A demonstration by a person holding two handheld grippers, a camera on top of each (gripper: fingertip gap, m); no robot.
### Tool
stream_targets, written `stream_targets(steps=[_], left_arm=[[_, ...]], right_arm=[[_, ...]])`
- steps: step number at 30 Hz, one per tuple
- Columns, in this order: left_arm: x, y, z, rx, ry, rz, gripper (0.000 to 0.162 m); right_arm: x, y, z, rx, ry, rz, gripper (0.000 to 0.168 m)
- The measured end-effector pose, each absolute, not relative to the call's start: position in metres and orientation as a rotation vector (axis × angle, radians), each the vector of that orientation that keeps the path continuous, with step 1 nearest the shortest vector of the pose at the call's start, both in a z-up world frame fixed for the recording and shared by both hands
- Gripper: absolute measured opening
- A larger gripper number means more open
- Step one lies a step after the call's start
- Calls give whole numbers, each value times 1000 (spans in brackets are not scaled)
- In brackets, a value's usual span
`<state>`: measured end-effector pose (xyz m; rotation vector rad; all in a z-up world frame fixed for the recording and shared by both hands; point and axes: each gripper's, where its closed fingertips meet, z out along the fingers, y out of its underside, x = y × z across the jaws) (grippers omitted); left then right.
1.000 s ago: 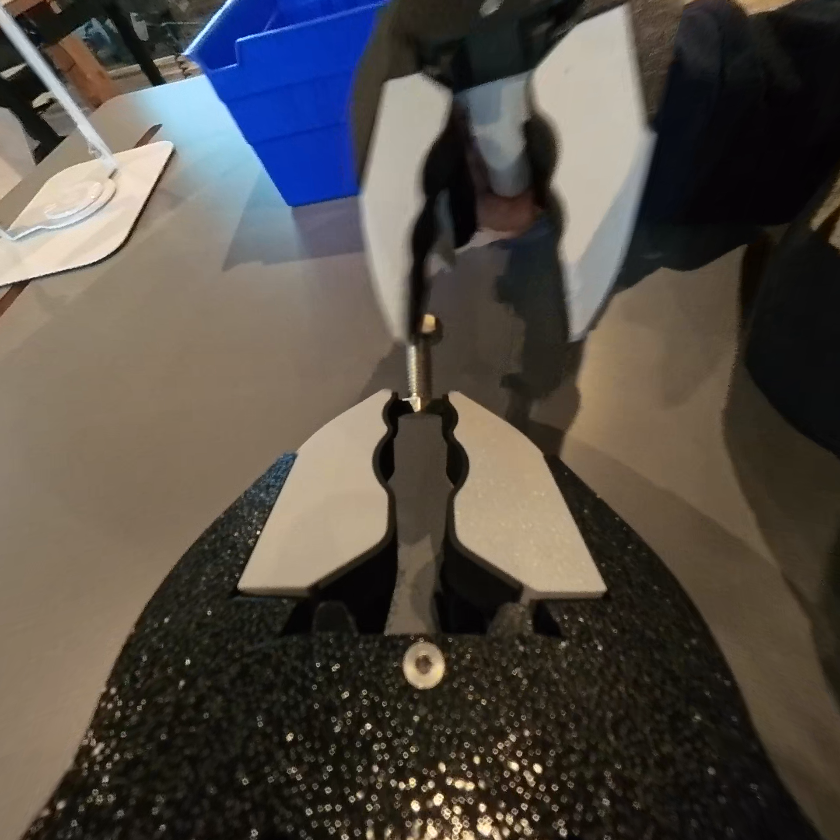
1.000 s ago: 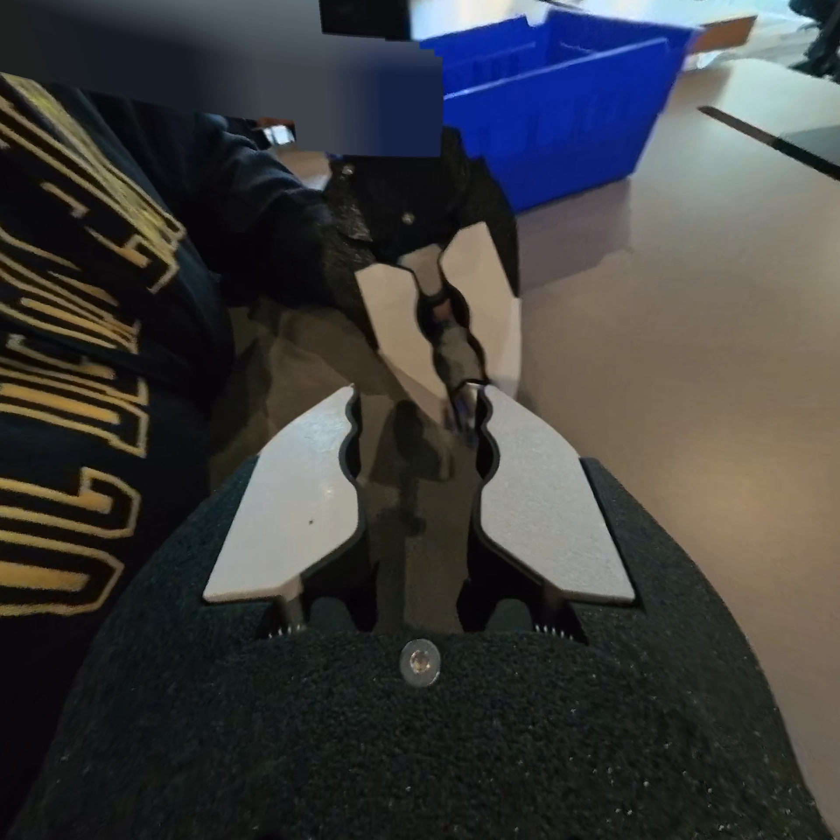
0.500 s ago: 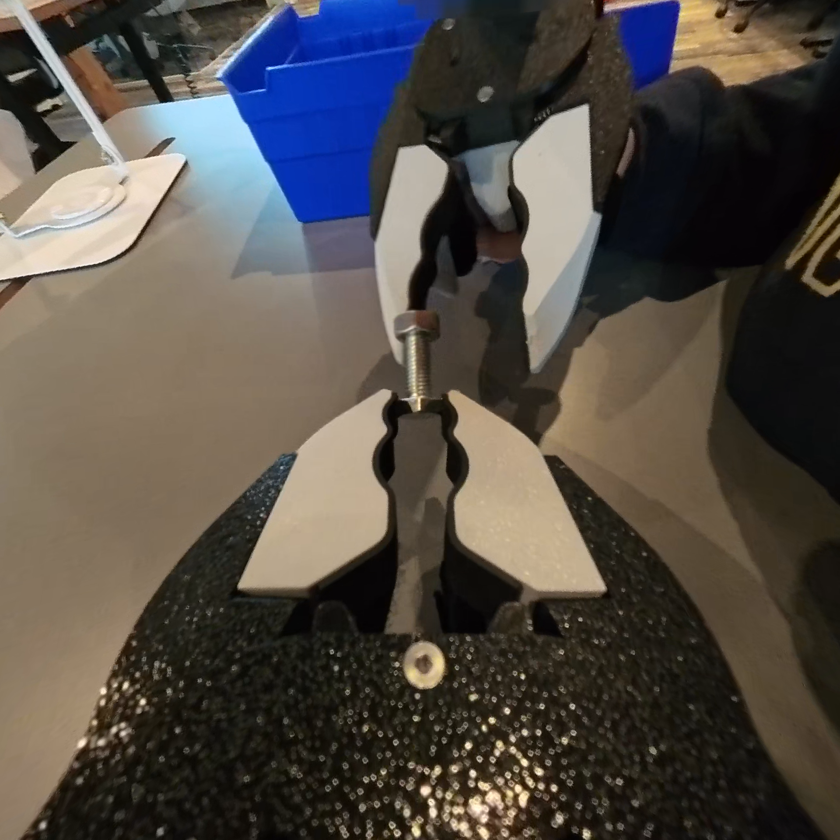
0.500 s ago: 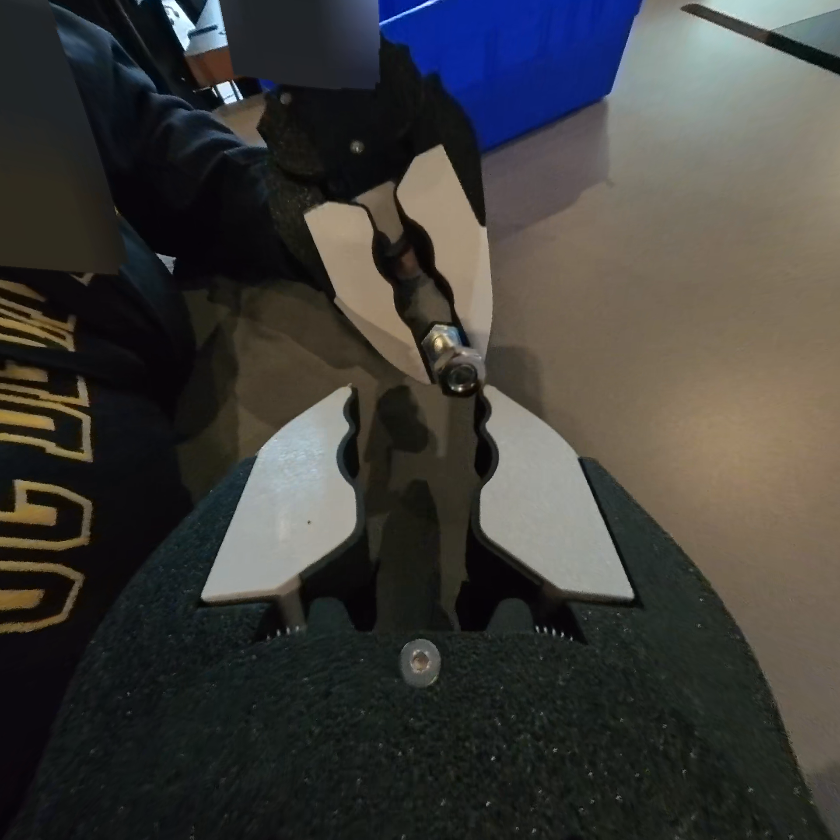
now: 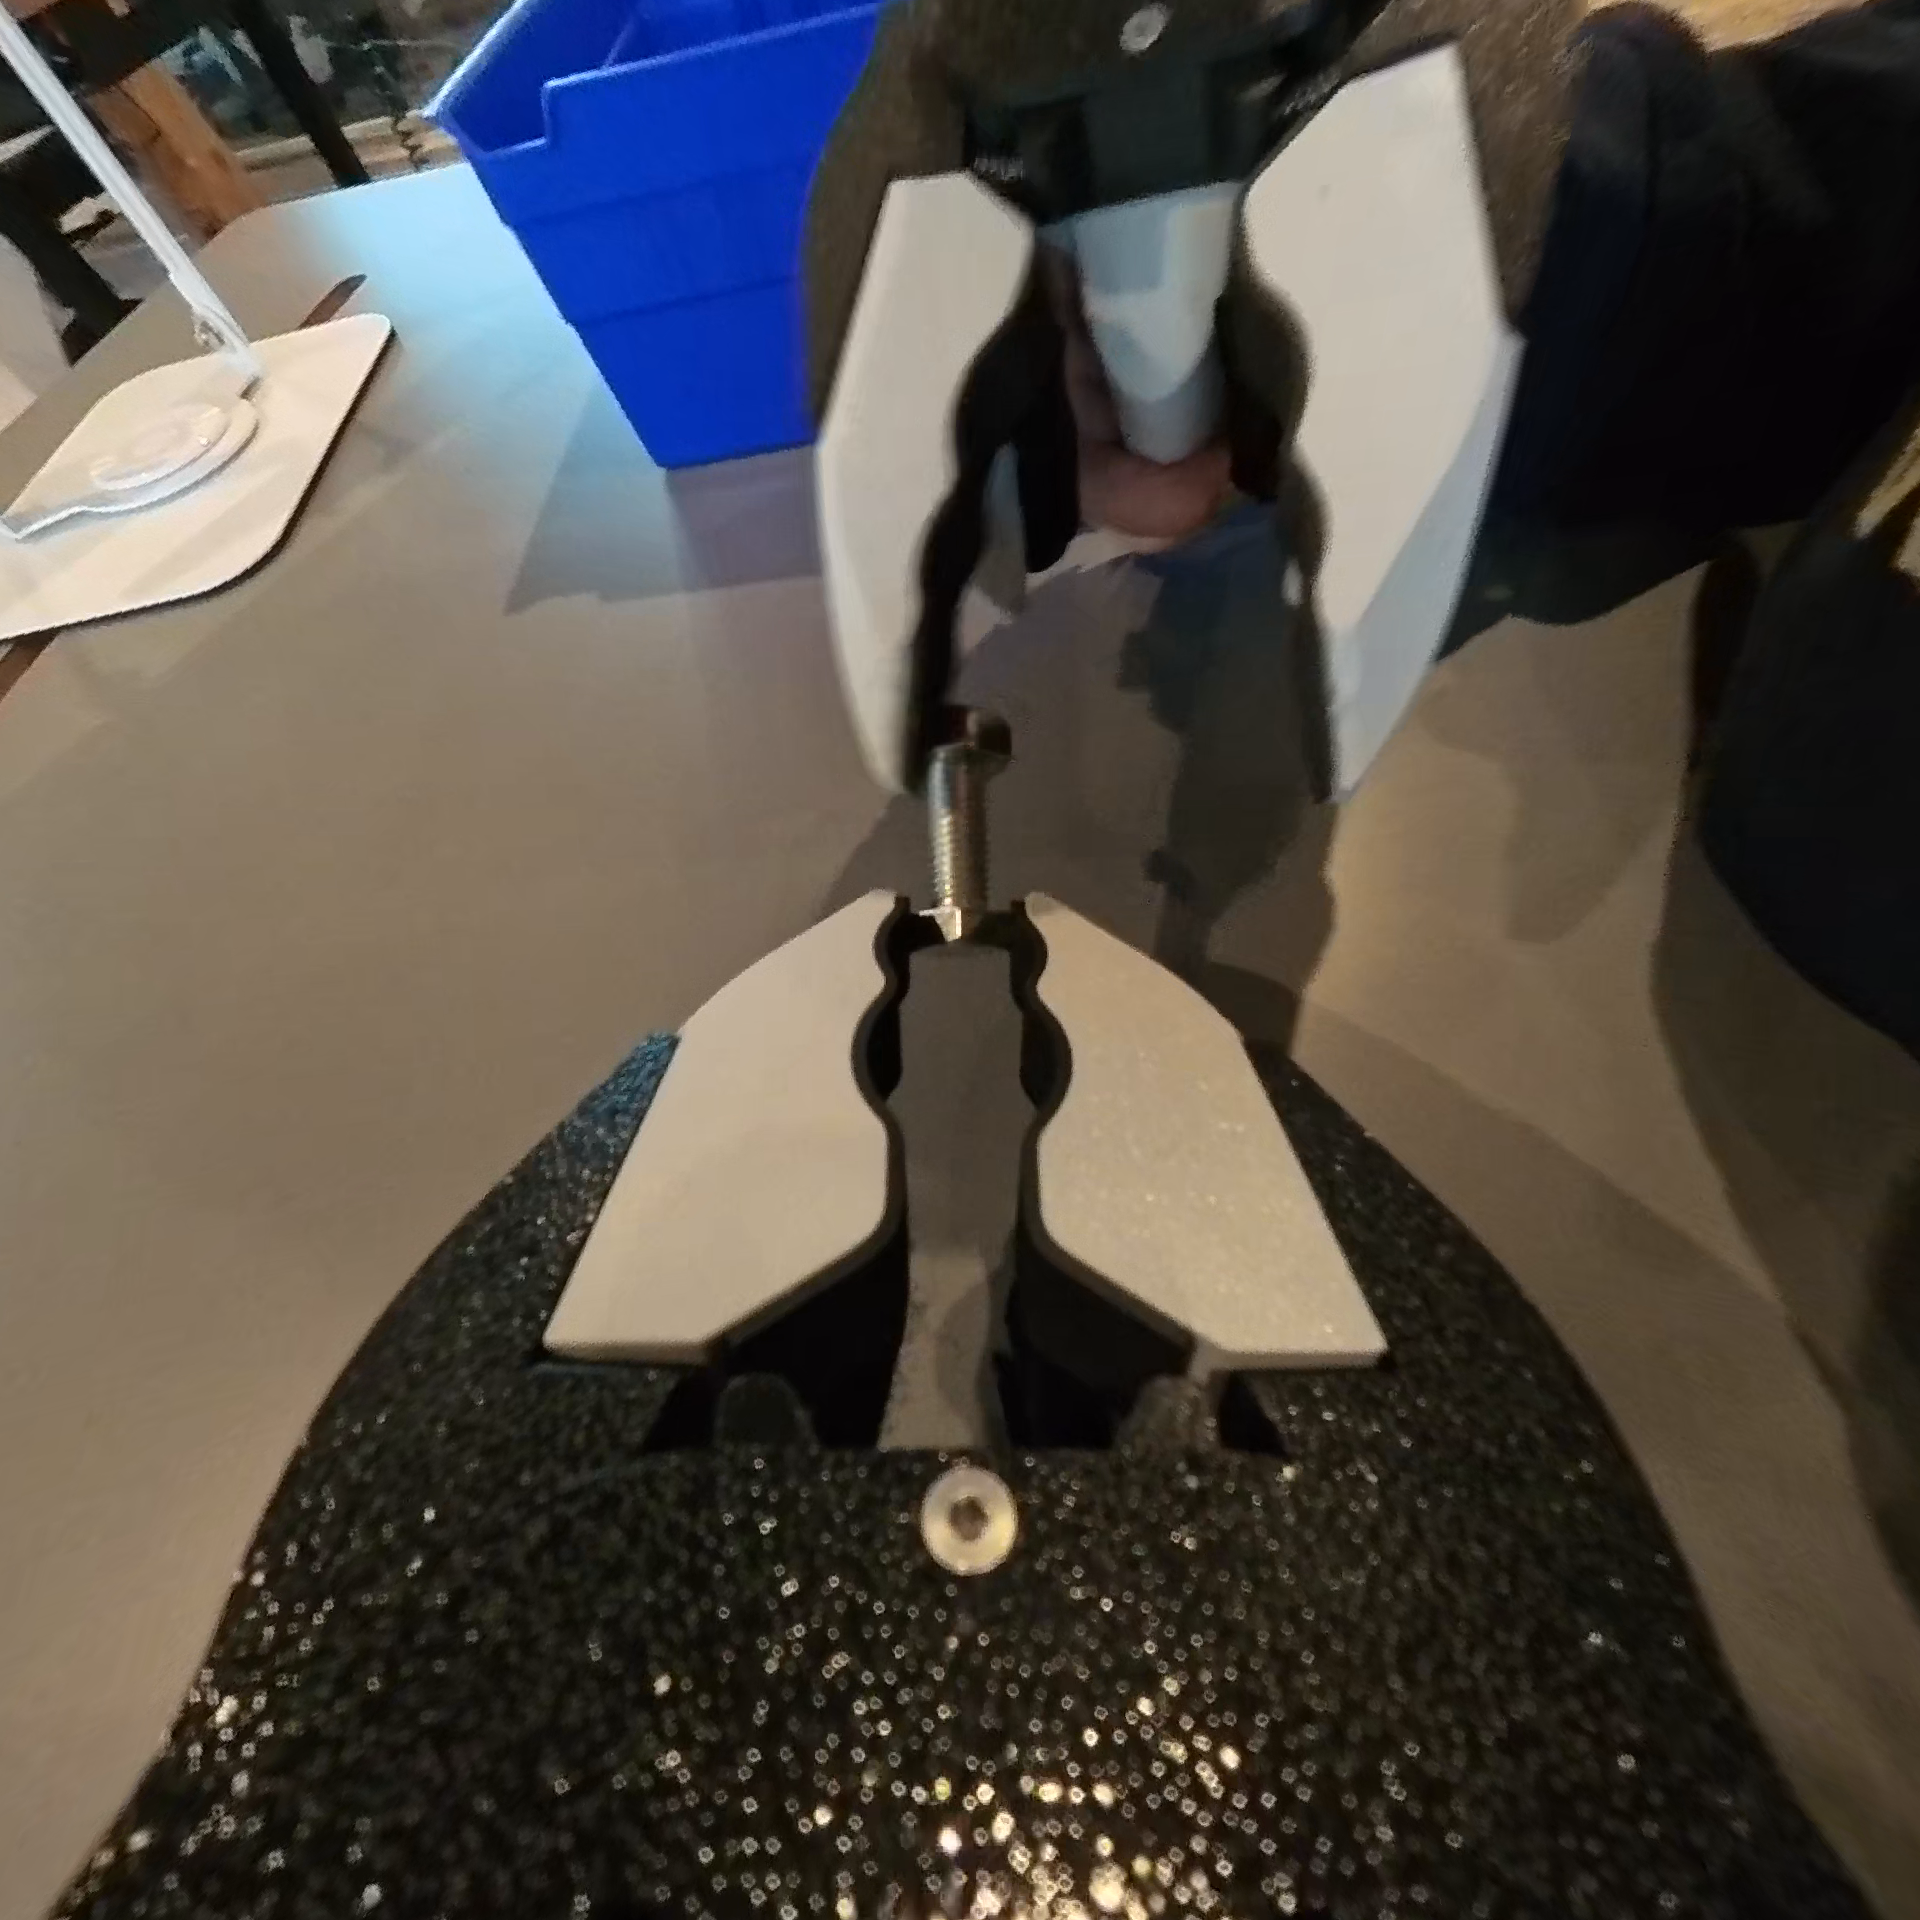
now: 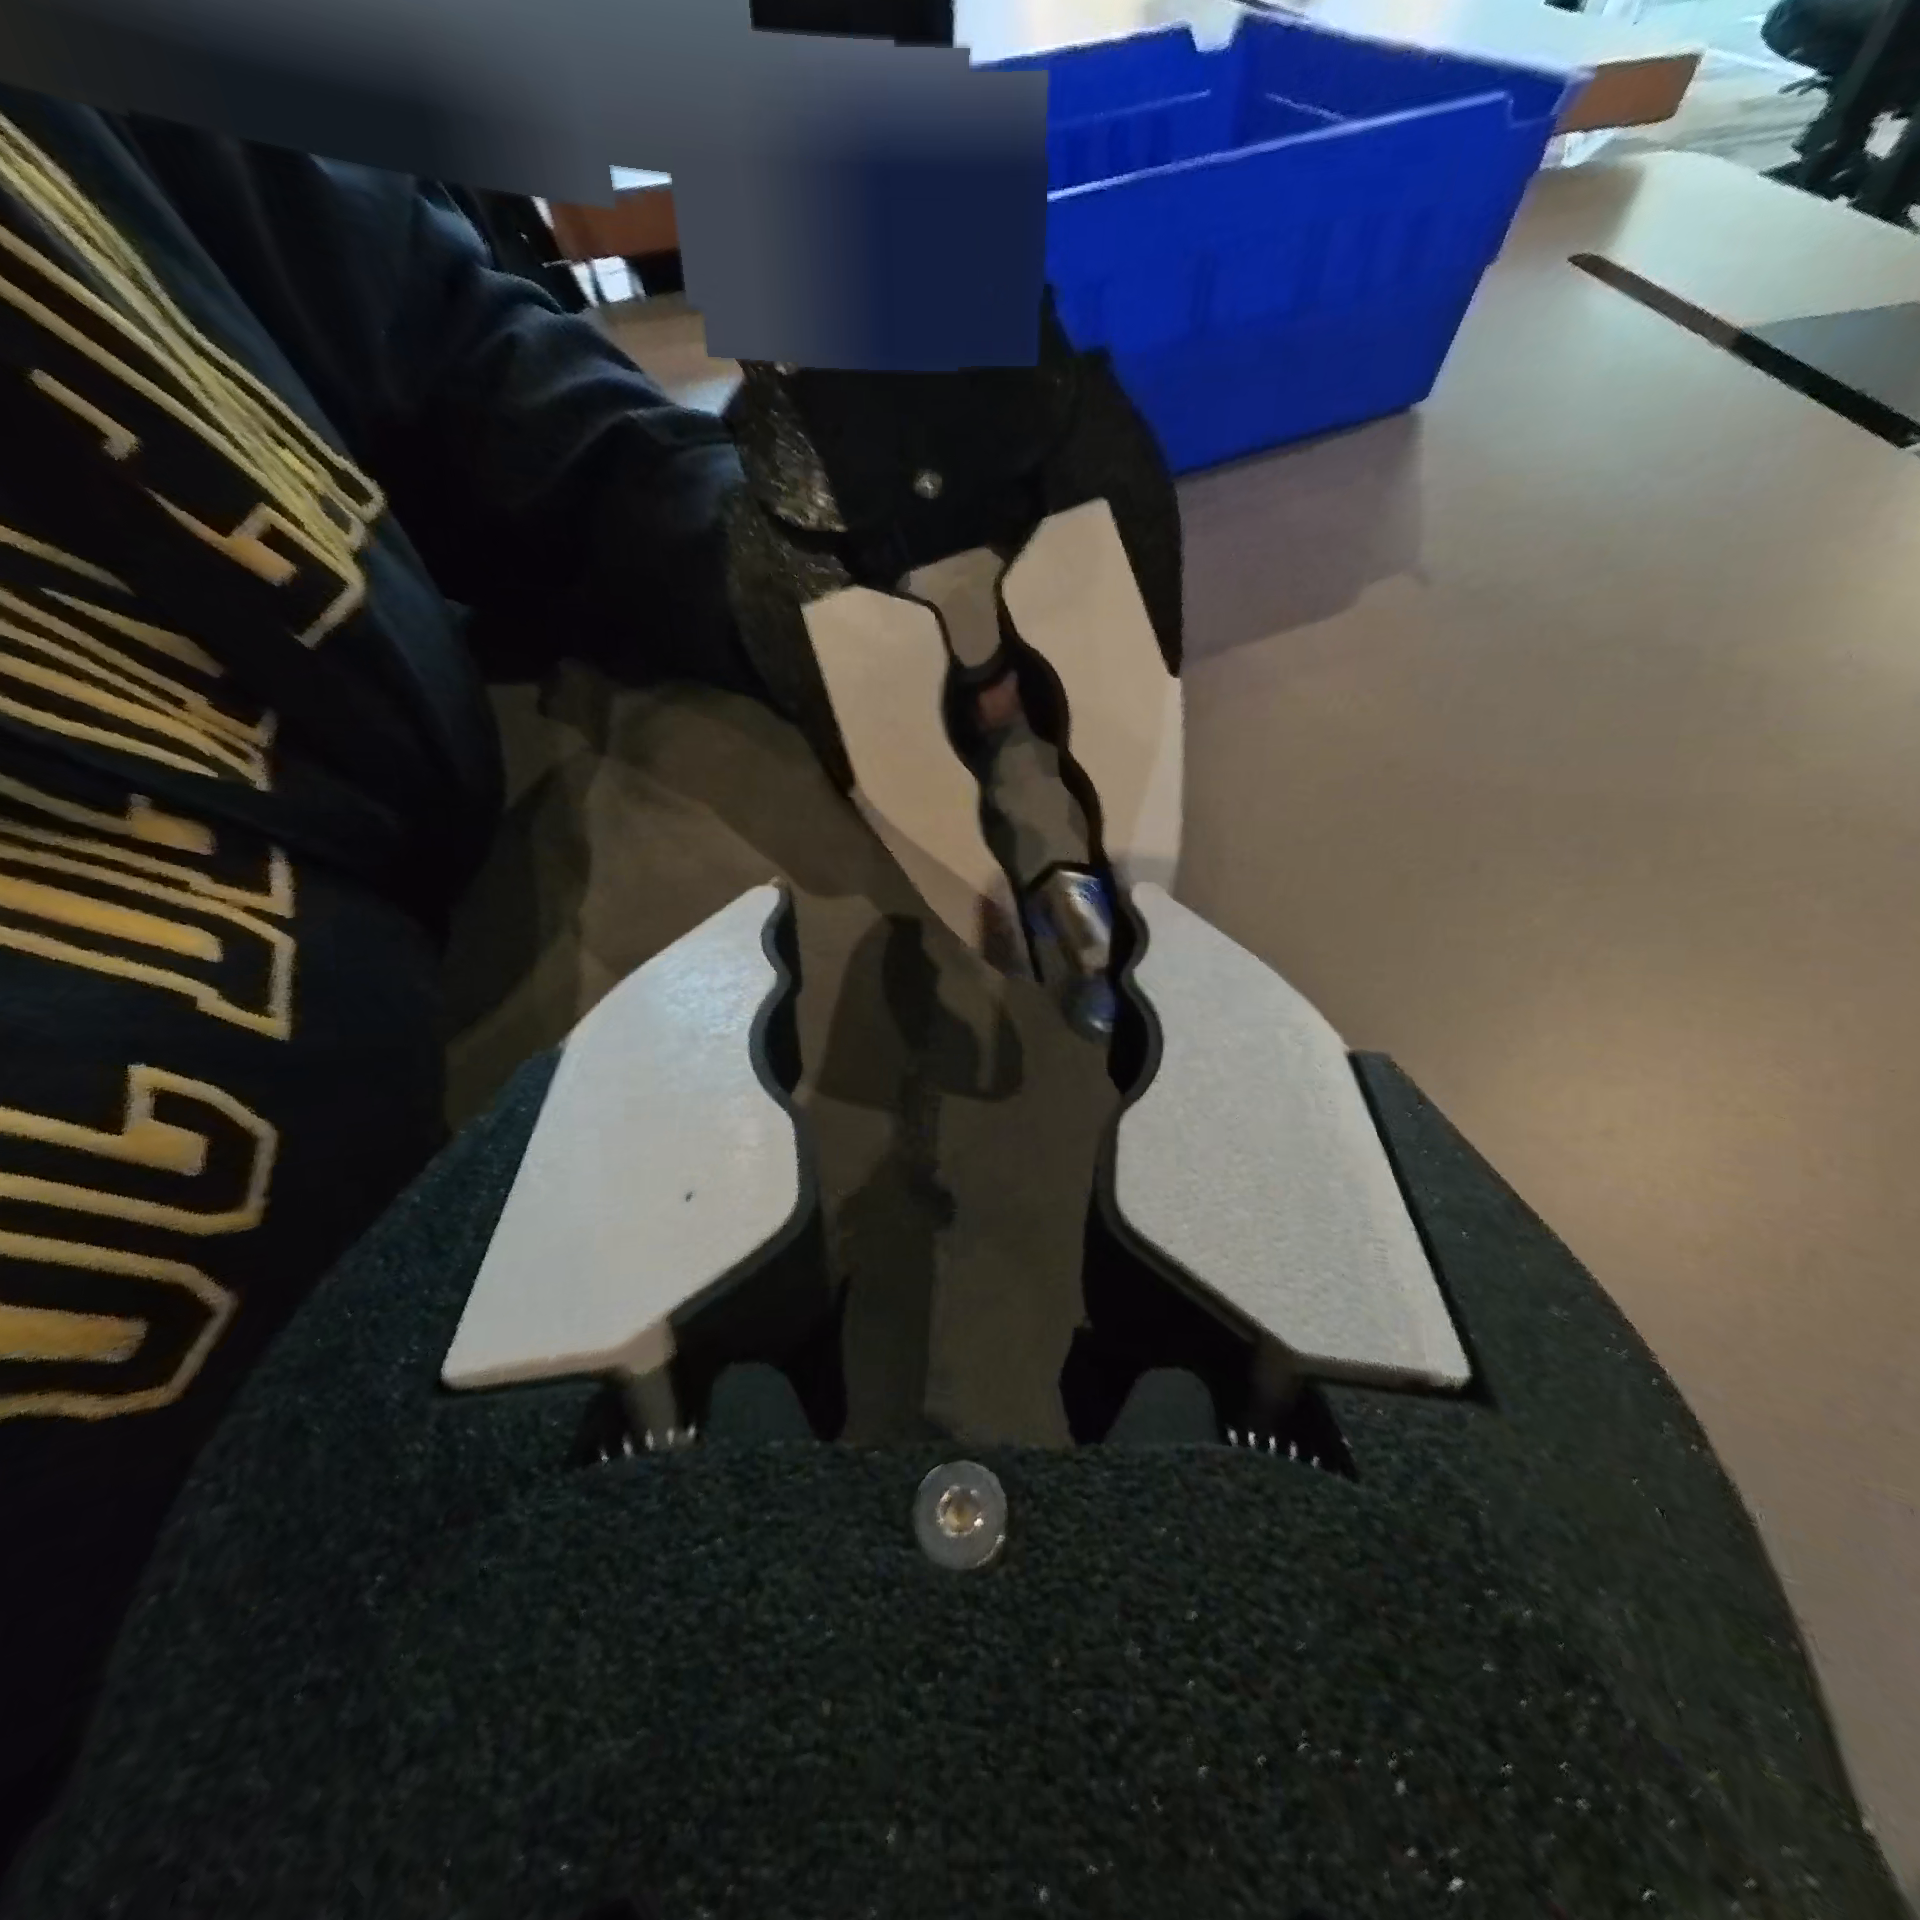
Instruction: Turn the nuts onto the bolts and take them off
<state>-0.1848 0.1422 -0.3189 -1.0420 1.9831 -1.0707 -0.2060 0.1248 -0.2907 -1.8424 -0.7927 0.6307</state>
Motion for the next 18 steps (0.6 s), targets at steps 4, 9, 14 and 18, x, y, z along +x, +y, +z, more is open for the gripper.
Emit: stream_targets(steps=[4,9,14,18], left_arm=[[-184,143,-318,-1054,1974,-1083,17],[-183,147,-315,-1071,1935,-1087,17],[-184,149,-310,-1091,1913,-1146,17],[-184,149,-310,-1096,1912,-1160,17]], right_arm=[[-208,122,-293,-1856,-811,650,50],[-206,116,-298,-1922,-795,750,33],[-200,121,-310,-1999,-752,717,38],[-198,124,-310,-1997,-743,691,39]])
